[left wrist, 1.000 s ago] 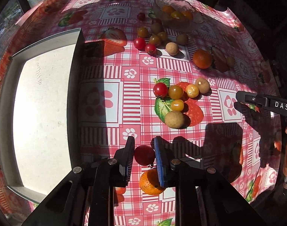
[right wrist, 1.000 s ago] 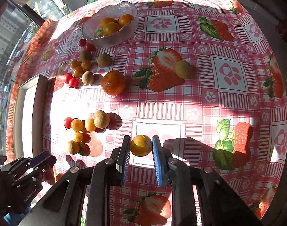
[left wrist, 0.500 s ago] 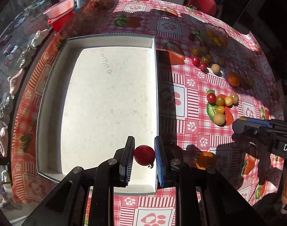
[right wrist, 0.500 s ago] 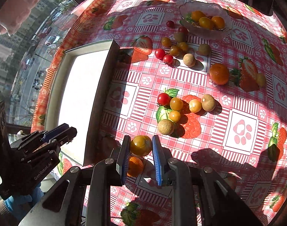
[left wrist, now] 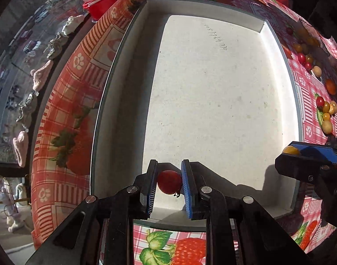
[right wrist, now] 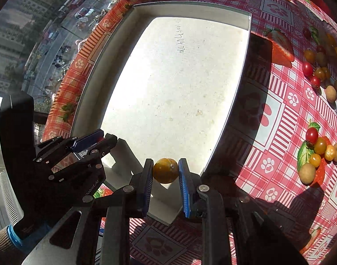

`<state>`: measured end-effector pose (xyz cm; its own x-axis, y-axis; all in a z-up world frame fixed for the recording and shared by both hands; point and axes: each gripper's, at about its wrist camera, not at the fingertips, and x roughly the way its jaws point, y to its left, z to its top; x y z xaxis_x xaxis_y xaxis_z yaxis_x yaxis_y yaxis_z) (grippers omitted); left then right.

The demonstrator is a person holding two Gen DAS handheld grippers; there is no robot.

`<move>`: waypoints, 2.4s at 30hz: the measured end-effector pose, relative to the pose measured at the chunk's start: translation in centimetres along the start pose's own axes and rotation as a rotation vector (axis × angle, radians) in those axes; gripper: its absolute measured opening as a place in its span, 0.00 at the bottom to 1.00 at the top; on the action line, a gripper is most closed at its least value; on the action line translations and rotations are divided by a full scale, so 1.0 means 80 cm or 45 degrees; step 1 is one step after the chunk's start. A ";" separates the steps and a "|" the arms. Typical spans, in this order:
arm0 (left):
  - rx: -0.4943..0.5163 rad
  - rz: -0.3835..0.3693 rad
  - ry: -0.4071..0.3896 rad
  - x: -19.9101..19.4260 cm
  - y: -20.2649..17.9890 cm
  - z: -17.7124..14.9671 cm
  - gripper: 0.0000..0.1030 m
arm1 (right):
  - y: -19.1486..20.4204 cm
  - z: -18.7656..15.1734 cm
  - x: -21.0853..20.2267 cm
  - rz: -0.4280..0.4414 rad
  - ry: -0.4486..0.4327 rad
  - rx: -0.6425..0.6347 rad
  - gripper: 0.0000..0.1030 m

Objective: Organize fruits
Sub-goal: 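Carry both tomatoes into the white tray and open both tools, then grasp a mandarin with the right tool while the left tool grasps a brown kiwi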

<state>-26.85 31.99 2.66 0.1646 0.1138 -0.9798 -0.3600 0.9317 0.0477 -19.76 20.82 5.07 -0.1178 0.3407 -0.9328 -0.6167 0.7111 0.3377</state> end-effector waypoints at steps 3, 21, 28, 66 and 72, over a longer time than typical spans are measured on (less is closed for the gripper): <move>0.030 0.010 -0.021 -0.001 0.003 -0.001 0.23 | 0.008 0.000 0.018 -0.019 0.050 -0.010 0.26; 0.174 0.153 -0.026 -0.002 0.013 -0.003 0.78 | 0.003 -0.020 -0.041 0.013 -0.078 0.030 0.80; 0.186 0.080 -0.063 -0.032 -0.019 -0.019 0.78 | -0.081 -0.089 -0.067 -0.162 -0.087 0.201 0.80; 0.471 -0.169 -0.077 -0.055 -0.212 0.016 0.78 | -0.124 -0.109 -0.023 -0.365 -0.163 0.461 0.39; 0.525 -0.269 -0.065 -0.045 -0.264 0.031 0.78 | -0.160 -0.125 -0.040 -0.409 -0.172 0.539 0.39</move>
<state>-17.57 12.77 5.70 0.2440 -0.0861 -0.9660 0.0795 0.9945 -0.0686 -19.30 4.47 2.47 0.1428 0.1220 -0.9822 -0.2347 0.9683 0.0862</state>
